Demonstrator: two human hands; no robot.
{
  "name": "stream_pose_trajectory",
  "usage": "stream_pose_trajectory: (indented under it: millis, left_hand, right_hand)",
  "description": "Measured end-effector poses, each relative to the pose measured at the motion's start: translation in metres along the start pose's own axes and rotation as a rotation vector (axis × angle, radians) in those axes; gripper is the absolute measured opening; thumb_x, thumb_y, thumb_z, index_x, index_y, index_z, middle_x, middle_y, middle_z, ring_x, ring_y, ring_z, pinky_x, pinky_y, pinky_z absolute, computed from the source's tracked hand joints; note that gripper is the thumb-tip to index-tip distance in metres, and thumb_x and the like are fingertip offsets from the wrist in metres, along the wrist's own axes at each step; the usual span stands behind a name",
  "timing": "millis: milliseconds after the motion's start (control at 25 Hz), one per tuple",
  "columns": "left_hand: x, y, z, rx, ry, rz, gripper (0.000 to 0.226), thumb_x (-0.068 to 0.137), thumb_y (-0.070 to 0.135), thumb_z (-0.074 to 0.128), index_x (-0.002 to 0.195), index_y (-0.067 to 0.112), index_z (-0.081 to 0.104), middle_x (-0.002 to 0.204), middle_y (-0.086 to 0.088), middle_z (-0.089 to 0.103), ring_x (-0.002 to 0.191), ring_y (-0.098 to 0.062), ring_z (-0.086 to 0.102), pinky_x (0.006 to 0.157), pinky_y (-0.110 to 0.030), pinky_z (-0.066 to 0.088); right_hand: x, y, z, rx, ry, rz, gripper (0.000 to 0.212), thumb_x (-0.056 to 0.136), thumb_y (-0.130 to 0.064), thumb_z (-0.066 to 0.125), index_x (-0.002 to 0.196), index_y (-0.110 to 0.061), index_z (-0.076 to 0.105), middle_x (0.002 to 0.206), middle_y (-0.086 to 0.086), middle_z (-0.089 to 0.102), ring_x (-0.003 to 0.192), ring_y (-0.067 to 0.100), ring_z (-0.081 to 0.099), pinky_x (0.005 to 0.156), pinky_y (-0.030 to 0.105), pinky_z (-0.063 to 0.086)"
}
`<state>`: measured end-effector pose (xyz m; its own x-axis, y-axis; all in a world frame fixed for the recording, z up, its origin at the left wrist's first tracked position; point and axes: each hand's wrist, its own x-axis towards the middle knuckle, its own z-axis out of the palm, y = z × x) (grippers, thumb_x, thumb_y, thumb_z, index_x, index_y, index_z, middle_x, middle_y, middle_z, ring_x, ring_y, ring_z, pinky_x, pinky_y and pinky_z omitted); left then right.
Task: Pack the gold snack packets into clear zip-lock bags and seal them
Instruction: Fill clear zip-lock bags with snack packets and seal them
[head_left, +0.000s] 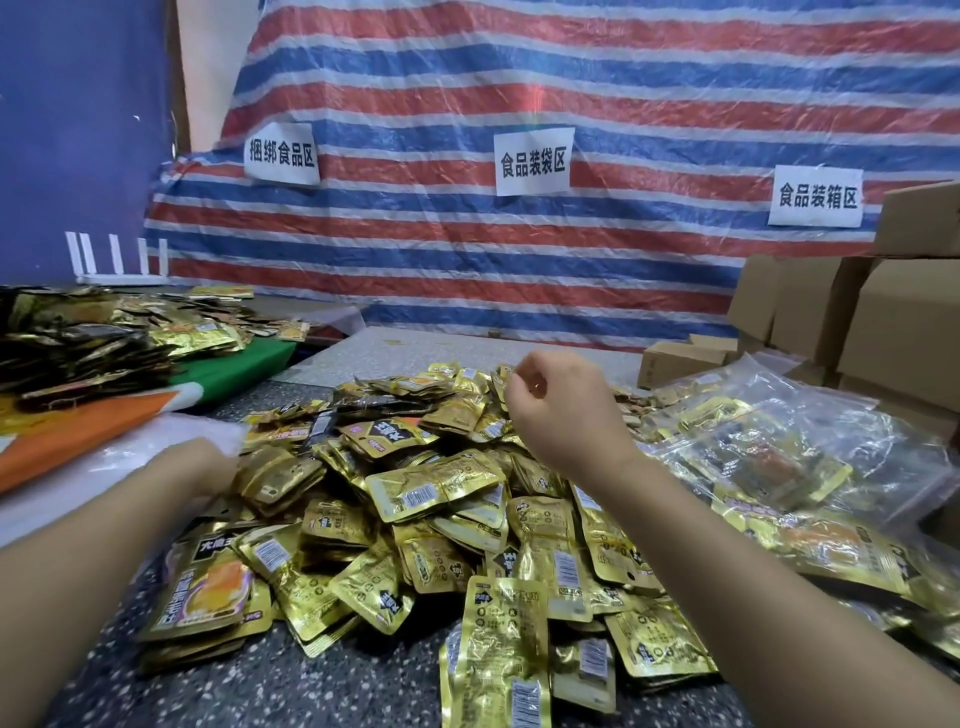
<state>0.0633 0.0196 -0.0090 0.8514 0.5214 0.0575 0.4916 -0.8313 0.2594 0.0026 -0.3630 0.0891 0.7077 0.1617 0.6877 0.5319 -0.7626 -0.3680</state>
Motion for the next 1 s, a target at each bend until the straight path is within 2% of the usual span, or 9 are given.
stream_pose_trajectory:
  millis: [160, 280, 440, 520, 600, 680, 840, 920, 1000]
  left_hand:
    - [-0.003, -0.012, 0.009, 0.176, 0.043, 0.050, 0.022, 0.092, 0.019, 0.054, 0.106, 0.008, 0.067, 0.106, -0.009, 0.067, 0.102, -0.027, 0.064, 0.085, -0.035, 0.054]
    - [-0.010, -0.010, 0.004, 0.276, 0.045, 0.088, 0.020, 0.092, 0.019, 0.055, 0.109, 0.020, 0.065, 0.097, 0.005, 0.060, 0.100, -0.017, 0.061, 0.070, -0.026, 0.052]
    - [-0.023, 0.010, -0.008, 0.260, 0.285, 0.130, 0.015, 0.093, 0.006, 0.051, 0.103, 0.012, 0.061, 0.090, 0.000, 0.063, 0.078, -0.023, 0.060, 0.057, -0.029, 0.047]
    - [-0.034, 0.029, -0.020, 0.147, 0.408, 0.163, 0.006, 0.092, 0.002, 0.052, 0.092, 0.008, 0.052, 0.083, -0.007, 0.060, 0.069, -0.028, 0.056, 0.054, -0.032, 0.044]
    - [-0.047, 0.053, -0.035, -0.011, 0.520, 0.254, 0.010, 0.098, 0.010, 0.046, 0.088, 0.007, 0.048, 0.077, -0.011, 0.059, 0.066, -0.029, 0.057, 0.054, -0.034, 0.045]
    - [-0.065, 0.080, -0.046, -0.189, 0.618, 0.404, 0.019, 0.102, 0.018, 0.041, 0.089, 0.006, 0.049, 0.069, -0.012, 0.057, 0.060, -0.030, 0.056, 0.053, -0.035, 0.044]
    - [-0.116, 0.135, -0.056, -0.444, 0.737, 0.768, 0.010, 0.097, 0.009, 0.048, 0.099, 0.005, 0.058, 0.059, -0.004, 0.051, 0.047, -0.022, 0.045, 0.043, -0.028, 0.030]
    - [-0.142, 0.157, -0.053, -0.563, 0.751, 0.923, 0.020, 0.098, 0.006, 0.050, 0.114, 0.005, 0.061, 0.061, -0.005, 0.055, 0.045, -0.018, 0.045, 0.039, -0.027, 0.032]
    - [-0.167, 0.174, -0.045, -0.679, 0.722, 1.023, 0.031, 0.098, 0.004, 0.050, 0.128, 0.005, 0.057, 0.068, -0.007, 0.063, 0.044, -0.014, 0.046, 0.039, -0.028, 0.039]
  right_hand:
    - [-0.005, -0.001, 0.008, 0.001, -0.045, -0.009, 0.019, 0.097, -0.029, 0.051, 0.096, -0.016, 0.064, 0.089, -0.005, 0.060, 0.083, 0.011, 0.056, 0.067, 0.026, 0.047]
    - [-0.008, 0.001, 0.010, -0.002, -0.072, 0.018, 0.020, 0.097, -0.030, 0.051, 0.094, -0.015, 0.064, 0.088, -0.004, 0.060, 0.083, 0.012, 0.056, 0.069, 0.030, 0.049]
    - [-0.010, 0.003, 0.010, -0.014, -0.075, 0.015, 0.022, 0.097, -0.030, 0.051, 0.088, -0.015, 0.064, 0.084, -0.004, 0.059, 0.078, 0.010, 0.054, 0.062, 0.024, 0.041]
    - [-0.010, 0.005, 0.010, -0.013, -0.070, 0.016, 0.022, 0.097, -0.030, 0.051, 0.087, -0.015, 0.064, 0.082, -0.004, 0.059, 0.077, 0.010, 0.054, 0.060, 0.023, 0.039]
    - [-0.010, 0.006, 0.008, -0.005, -0.071, 0.019, 0.022, 0.097, -0.029, 0.051, 0.084, -0.016, 0.064, 0.081, -0.005, 0.059, 0.076, 0.009, 0.054, 0.059, 0.024, 0.039]
    - [-0.009, 0.006, 0.007, 0.008, -0.073, 0.027, 0.023, 0.097, -0.028, 0.052, 0.082, -0.015, 0.064, 0.079, -0.004, 0.061, 0.073, 0.011, 0.056, 0.058, 0.028, 0.044]
    - [-0.011, 0.006, 0.004, 0.044, -0.091, 0.071, 0.028, 0.097, -0.028, 0.052, 0.077, -0.012, 0.063, 0.070, -0.001, 0.062, 0.061, 0.012, 0.054, 0.054, 0.030, 0.044]
    - [-0.012, 0.006, 0.002, 0.186, -0.114, 0.170, 0.037, 0.100, -0.033, 0.050, 0.075, -0.008, 0.062, 0.067, 0.000, 0.060, 0.057, 0.011, 0.050, 0.055, 0.029, 0.041]
    - [-0.012, 0.007, -0.003, 0.513, -0.137, 0.385, 0.050, 0.103, -0.043, 0.042, 0.082, -0.003, 0.065, 0.072, 0.005, 0.064, 0.064, 0.016, 0.057, 0.062, 0.032, 0.045]
